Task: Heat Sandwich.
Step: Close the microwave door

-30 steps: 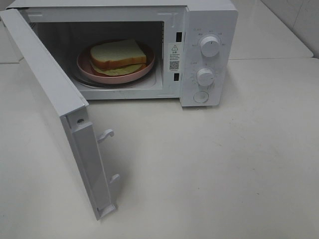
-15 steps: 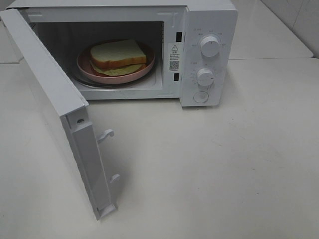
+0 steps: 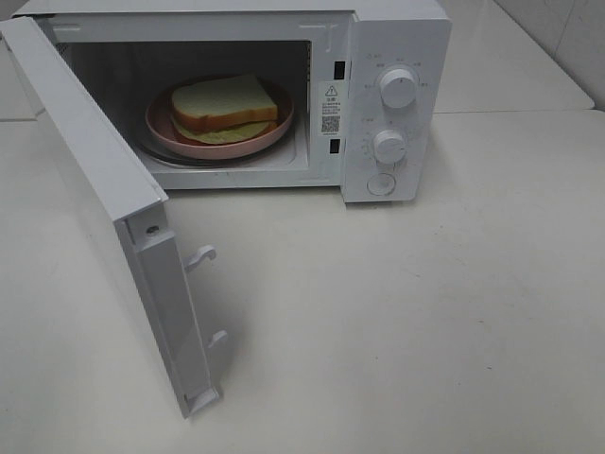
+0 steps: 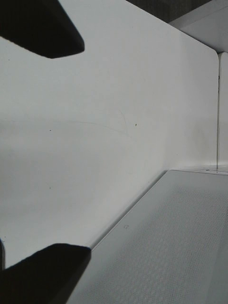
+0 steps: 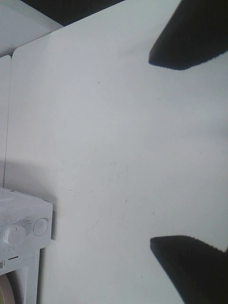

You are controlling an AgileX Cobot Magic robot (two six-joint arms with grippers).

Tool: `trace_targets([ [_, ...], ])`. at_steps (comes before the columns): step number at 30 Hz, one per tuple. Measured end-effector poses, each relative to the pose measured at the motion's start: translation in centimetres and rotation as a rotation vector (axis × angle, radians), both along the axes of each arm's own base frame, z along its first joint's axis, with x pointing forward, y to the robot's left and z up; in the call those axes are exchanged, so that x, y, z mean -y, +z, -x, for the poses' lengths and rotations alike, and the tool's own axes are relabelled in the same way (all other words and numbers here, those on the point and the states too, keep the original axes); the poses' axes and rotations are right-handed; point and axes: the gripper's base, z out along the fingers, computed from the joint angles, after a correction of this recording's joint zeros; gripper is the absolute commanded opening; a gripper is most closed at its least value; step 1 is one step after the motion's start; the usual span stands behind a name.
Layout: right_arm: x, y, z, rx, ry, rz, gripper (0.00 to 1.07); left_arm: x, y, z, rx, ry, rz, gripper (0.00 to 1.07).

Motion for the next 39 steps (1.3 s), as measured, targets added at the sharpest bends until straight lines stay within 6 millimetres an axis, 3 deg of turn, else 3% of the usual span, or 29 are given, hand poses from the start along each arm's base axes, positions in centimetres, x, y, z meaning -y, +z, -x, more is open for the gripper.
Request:
trace_targets([
  [21,0.0,0.0,0.0,0.000,0.000,0.000,0.85,0.0,0.1,0.0,0.005,0.000,0.000,1.02],
  [25,0.0,0.0,0.0,0.000,0.000,0.000,0.83,0.0,1.4,0.1,0.095,-0.003,-0.014,1.01],
  [32,0.0,0.0,0.0,0.000,0.000,0.000,0.82,0.3,1.7,-0.1,0.120,-0.068,-0.072,1.01],
  [39,0.0,0.0,0.0,0.000,0.000,0.000,0.80,0.4,3.0,-1.4,0.219,-0.053,0.009,0.98],
])
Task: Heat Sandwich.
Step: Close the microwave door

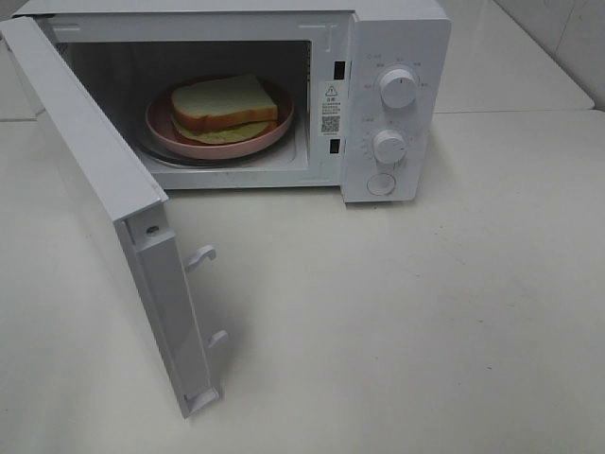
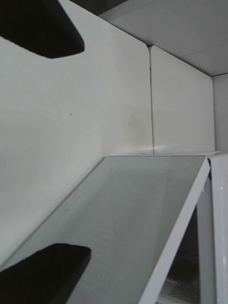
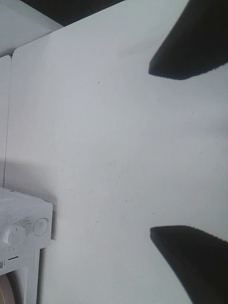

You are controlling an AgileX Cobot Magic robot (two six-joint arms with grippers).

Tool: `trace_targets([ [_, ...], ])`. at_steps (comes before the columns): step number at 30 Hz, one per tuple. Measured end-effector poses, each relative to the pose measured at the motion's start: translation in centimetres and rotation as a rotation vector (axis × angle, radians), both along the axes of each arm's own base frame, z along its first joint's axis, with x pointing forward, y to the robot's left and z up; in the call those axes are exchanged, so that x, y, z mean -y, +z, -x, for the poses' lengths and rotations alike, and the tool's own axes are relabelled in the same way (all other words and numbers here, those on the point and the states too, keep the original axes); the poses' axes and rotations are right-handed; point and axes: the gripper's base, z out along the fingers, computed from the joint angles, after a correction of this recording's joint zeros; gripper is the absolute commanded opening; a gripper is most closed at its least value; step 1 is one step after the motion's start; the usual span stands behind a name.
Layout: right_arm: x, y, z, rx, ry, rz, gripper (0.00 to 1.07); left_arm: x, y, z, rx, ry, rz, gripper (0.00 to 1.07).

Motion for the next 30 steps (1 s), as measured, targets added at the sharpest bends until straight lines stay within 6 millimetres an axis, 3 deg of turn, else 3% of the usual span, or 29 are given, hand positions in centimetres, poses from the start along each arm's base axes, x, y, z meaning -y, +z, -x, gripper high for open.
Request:
trace_targets([
  [8,0.0,0.0,0.0,0.000,0.000,0.000,0.79,-0.3,0.8,-2.6,0.033,0.041,0.097,0.81],
  [14,0.0,0.0,0.0,0.000,0.000,0.000,0.77,-0.6,-1.2,-5.3,0.050,0.053,0.112,0.59],
  [16,0.0,0.0,0.0,0.000,0.000,0.000,0.77,-0.6,-1.5,-5.7,0.058,0.056,0.113,0.56],
  [18,0.0,0.0,0.0,0.000,0.000,0.000,0.76,-0.8,-2.4,-7.0,0.068,0.069,0.109,0.45],
  [19,0.0,0.0,0.0,0.000,0.000,0.000,0.76,-0.8,-2.4,-7.0,0.068,0.069,0.109,0.45],
  [23,0.0,0.0,0.0,0.000,0.000,0.000,0.76,-1.1,-3.3,-9.1,0.070,0.089,0.096,0.23],
  [30,0.0,0.0,0.0,0.000,0.000,0.000,0.76,-1.3,-4.1,-11.5,0.039,0.107,0.093,0.05],
])
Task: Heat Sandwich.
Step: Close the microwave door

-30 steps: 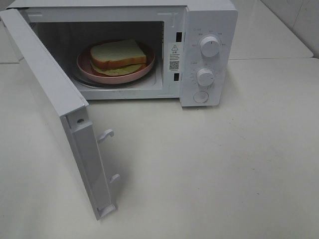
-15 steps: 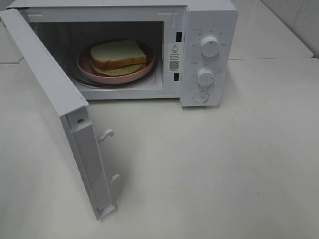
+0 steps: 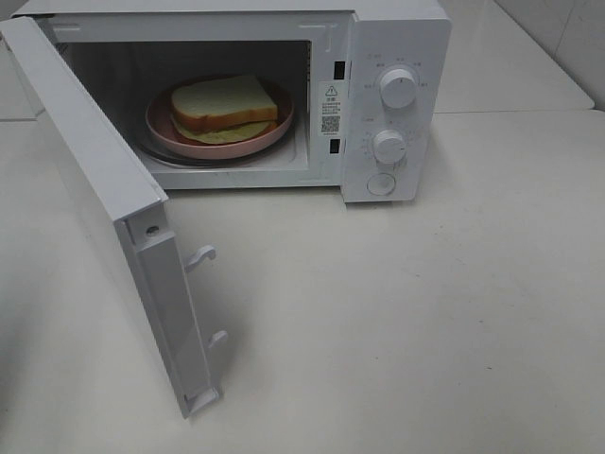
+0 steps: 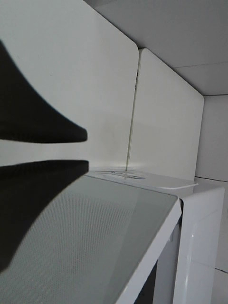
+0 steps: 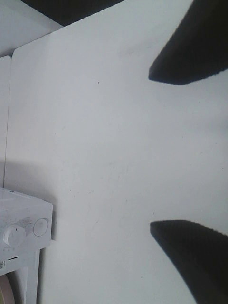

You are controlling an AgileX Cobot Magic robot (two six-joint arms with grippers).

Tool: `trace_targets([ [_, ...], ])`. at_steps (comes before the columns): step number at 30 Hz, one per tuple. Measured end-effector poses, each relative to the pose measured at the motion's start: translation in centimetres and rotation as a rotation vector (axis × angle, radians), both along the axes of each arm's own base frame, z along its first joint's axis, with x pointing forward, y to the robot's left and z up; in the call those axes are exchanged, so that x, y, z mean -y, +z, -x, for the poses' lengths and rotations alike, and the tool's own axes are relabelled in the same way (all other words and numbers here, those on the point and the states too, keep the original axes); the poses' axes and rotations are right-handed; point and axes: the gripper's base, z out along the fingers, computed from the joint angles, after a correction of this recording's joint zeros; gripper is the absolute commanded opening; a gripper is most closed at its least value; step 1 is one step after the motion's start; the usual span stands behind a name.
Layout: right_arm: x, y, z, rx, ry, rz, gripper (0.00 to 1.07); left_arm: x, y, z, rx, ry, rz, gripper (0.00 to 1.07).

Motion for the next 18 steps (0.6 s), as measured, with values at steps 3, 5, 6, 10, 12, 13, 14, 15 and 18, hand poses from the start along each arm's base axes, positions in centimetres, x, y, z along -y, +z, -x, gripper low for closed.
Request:
trace_targets([
  [3,0.0,0.0,0.0,0.000,0.000,0.000,0.76,-0.1,-0.6,-1.5,-0.020,0.010,-0.002,0.00],
  [5,0.0,0.0,0.0,0.000,0.000,0.000,0.76,-0.2,-0.7,-1.8,-0.021,0.013,-0.003,0.00],
  [6,0.0,0.0,0.0,0.000,0.000,0.000,0.76,-0.3,-0.9,-2.5,-0.019,0.019,-0.006,0.00],
  [10,0.0,0.0,0.0,0.000,0.000,0.000,0.76,-0.4,-1.5,-3.8,-0.014,0.026,-0.023,0.00],
  [12,0.0,0.0,0.0,0.000,0.000,0.000,0.76,-0.4,-1.9,-4.4,-0.022,0.020,-0.037,0.00],
  [13,0.0,0.0,0.0,0.000,0.000,0.000,0.76,-0.4,-1.9,-4.4,-0.022,0.020,-0.037,0.00],
  [14,0.0,0.0,0.0,0.000,0.000,0.000,0.76,-0.1,-2.3,-5.1,-0.029,-0.003,-0.058,0.00],
  [15,0.0,0.0,0.0,0.000,0.000,0.000,0.76,0.2,-2.5,-5.3,-0.030,-0.021,-0.069,0.00],
  [18,0.0,0.0,0.0,0.000,0.000,0.000,0.76,0.9,-2.7,-5.9,-0.014,-0.067,-0.094,0.00],
])
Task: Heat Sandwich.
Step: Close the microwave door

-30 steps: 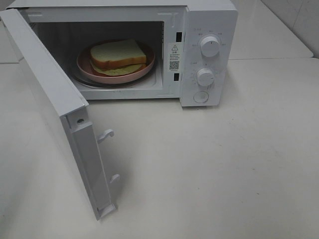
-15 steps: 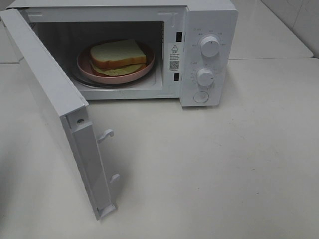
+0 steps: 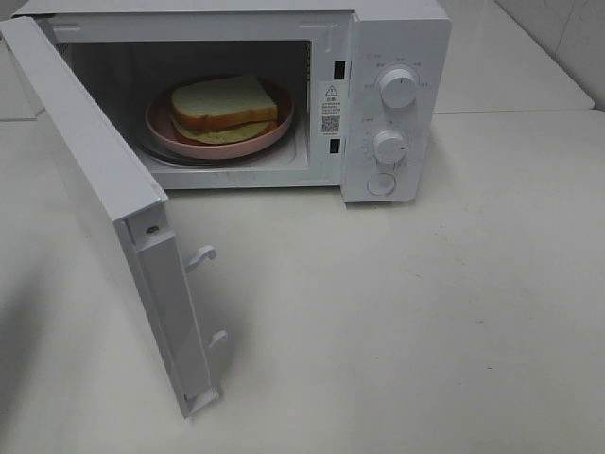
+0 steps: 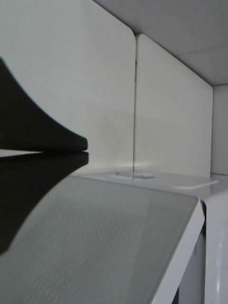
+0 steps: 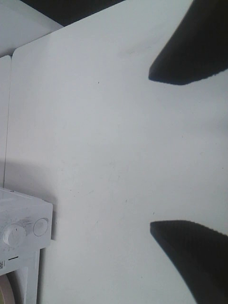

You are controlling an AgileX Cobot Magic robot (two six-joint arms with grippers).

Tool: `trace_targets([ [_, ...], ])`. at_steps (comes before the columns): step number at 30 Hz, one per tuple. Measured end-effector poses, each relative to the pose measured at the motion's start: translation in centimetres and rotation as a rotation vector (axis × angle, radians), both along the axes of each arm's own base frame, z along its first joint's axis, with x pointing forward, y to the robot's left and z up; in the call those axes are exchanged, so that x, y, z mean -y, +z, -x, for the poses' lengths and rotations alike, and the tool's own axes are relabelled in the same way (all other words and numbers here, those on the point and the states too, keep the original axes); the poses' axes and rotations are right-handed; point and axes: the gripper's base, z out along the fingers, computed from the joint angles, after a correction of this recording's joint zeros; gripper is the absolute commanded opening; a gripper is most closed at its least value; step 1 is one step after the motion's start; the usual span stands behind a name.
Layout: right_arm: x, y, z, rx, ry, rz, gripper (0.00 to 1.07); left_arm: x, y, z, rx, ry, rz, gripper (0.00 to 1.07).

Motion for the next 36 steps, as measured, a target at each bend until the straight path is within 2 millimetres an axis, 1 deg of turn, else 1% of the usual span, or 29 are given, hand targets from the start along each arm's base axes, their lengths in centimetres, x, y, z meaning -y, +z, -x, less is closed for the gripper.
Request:
trace_targets([
  [1,0.0,0.0,0.0,0.000,0.000,0.000,0.76,1.1,-0.3,-0.6,0.013,-0.068,-0.029,0.00],
  [4,0.0,0.0,0.0,0.000,0.000,0.000,0.76,2.6,-0.7,-1.1,0.035,-0.153,-0.050,0.00],
  [5,0.0,0.0,0.0,0.000,0.000,0.000,0.76,2.6,-0.7,-1.1,0.035,-0.153,-0.050,0.00],
  [6,0.0,0.0,0.0,0.000,0.000,0.000,0.75,3.5,-1.1,-1.4,0.037,-0.202,-0.057,0.00],
  [9,0.0,0.0,0.0,0.000,0.000,0.000,0.75,4.8,-2.0,-1.9,0.025,-0.268,-0.068,0.00],
  [14,0.0,0.0,0.0,0.000,0.000,0.000,0.75,5.6,-3.0,-2.3,0.002,-0.296,-0.048,0.00],
  [23,0.0,0.0,0.0,0.000,-0.001,0.001,0.75,5.8,-3.8,-3.0,0.008,-0.294,-0.027,0.00],
  [36,0.0,0.0,0.0,0.000,-0.001,0.001,0.75,5.9,-3.9,-3.1,0.021,-0.302,-0.029,0.00],
])
